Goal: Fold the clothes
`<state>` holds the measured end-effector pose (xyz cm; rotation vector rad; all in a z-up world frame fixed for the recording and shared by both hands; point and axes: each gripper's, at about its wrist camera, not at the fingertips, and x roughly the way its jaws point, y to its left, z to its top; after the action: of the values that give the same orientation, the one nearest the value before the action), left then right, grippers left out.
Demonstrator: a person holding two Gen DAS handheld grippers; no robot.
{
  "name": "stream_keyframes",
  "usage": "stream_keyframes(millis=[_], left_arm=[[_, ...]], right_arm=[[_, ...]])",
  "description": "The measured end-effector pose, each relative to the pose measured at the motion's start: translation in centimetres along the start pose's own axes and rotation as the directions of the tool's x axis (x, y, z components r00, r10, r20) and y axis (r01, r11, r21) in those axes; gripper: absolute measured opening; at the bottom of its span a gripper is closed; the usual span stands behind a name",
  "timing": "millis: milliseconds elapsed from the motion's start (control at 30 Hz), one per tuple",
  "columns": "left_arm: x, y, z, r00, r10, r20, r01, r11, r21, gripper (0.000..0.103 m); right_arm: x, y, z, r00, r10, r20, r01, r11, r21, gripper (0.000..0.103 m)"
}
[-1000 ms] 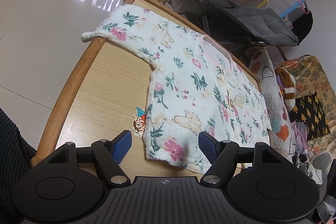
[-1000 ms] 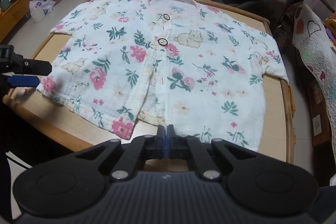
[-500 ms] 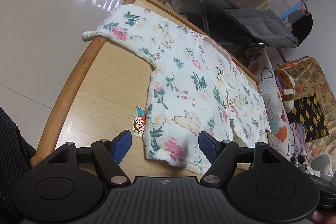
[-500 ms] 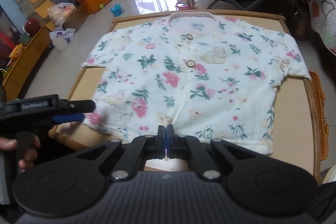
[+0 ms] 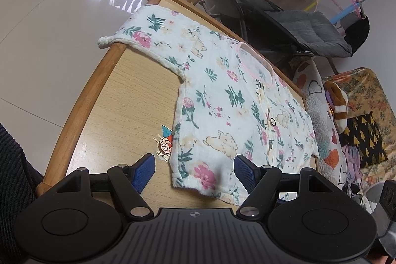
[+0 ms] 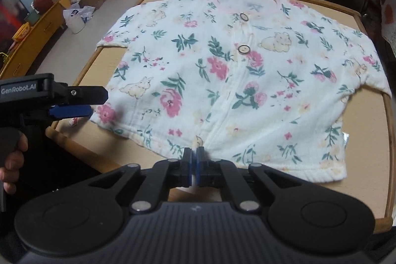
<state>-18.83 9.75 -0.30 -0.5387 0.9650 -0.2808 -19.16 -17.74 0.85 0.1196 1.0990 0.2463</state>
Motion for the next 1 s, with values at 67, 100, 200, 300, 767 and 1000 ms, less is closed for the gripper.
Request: stream_keyframes(millis=[67,100,200,300,767,1000], left_arm=[[-0.1,0.1,0.2,1.0,0.009,0.003,-0.009,1.0,-0.017,0.073],[-0.2,0.2,0.3,1.0,0.015,0.009,-0.015,1.0,-0.023,0.073],[-0.9,0.1,0.5,0.999,0.009,0.047,-0.008,1.0,-0.024,0.073],[-1.6,-0.7,0.8,0.997,-0.02,0.08,0.02,1.0,0.007,0.073],[2.5,-12.5,0.3,0.991,-0.129,-0.036,0.132,0.909,0.395,0.073],[9.4,-17.8,1.4,0.999,-0.015,-0.05,0.038,0.879,0.475,0.073]], right_arm=[[-0.3,-0.1,-0.1,1.0,0.004,-0.005,-0.004,1.0,0.003,0.009],[-0.6,-0.2,-0.1,1.0,0.006,-0.007,-0.005,1.0,0.005,0.01],[-1.7,-0.5,-0.7,0.999,0.037,-0.015,-0.037,0.999,-0.001,0.022],[-2.8,-0.7,-1.5,0.996,0.079,-0.034,-0.08,0.997,-0.022,0.032],[-7.1,-8.7,-2.6,0.978,-0.195,0.069,0.176,0.961,0.213,0.034],[-6.5,-11.8,-3.3,0.973,-0.208,0.099,0.164,0.926,0.339,0.028]])
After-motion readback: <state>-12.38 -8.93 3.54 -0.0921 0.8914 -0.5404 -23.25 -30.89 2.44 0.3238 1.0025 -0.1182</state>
